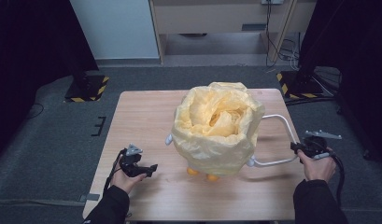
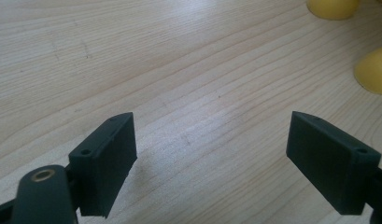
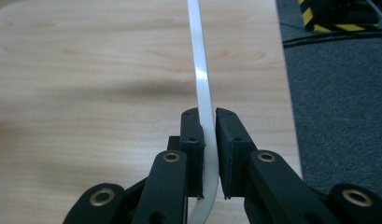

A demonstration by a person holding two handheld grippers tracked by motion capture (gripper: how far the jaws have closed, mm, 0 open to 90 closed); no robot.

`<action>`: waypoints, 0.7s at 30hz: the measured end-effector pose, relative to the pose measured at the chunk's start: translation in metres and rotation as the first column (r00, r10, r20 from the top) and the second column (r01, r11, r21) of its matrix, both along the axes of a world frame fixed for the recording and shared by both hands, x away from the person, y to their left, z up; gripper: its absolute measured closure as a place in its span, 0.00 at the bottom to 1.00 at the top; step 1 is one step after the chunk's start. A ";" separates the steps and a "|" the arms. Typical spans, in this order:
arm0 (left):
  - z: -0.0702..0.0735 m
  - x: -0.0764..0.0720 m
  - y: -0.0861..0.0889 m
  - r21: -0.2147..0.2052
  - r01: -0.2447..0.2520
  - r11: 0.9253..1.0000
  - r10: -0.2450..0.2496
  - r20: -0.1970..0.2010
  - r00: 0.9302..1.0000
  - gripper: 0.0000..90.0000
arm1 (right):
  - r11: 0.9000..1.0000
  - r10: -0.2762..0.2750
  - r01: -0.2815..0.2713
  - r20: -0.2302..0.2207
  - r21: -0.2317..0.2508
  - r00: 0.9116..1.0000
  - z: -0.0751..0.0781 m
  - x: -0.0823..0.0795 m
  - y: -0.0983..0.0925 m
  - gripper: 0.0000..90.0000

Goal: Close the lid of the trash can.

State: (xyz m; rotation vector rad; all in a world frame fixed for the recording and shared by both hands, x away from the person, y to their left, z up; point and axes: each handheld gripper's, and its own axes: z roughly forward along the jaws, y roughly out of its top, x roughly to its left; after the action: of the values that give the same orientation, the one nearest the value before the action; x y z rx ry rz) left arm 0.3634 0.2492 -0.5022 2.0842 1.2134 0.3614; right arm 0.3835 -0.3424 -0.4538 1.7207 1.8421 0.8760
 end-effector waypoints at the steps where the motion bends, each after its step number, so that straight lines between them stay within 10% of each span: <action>1: 0.000 0.000 0.000 -0.001 0.001 1.000 -0.001 0.000 1.000 0.17 | 1.000 -0.012 0.012 0.007 0.005 1.000 0.003 0.000 0.000 0.91; 10: 0.003 -0.001 0.001 -0.020 0.000 1.000 0.000 0.009 1.000 0.17 | 0.994 -0.109 0.107 0.201 0.022 0.973 0.029 0.007 0.003 0.91; 21: 0.006 -0.002 0.003 -0.046 -0.012 0.999 0.013 0.023 1.000 0.18 | 0.983 -0.182 0.173 0.468 0.062 0.865 0.078 0.002 0.005 0.92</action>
State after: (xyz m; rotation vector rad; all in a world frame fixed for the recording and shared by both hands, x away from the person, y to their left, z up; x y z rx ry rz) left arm 0.3619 0.2519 -0.4959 2.0292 1.2101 0.3596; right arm 0.3851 -0.3377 -0.3755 1.4866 1.3339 1.1190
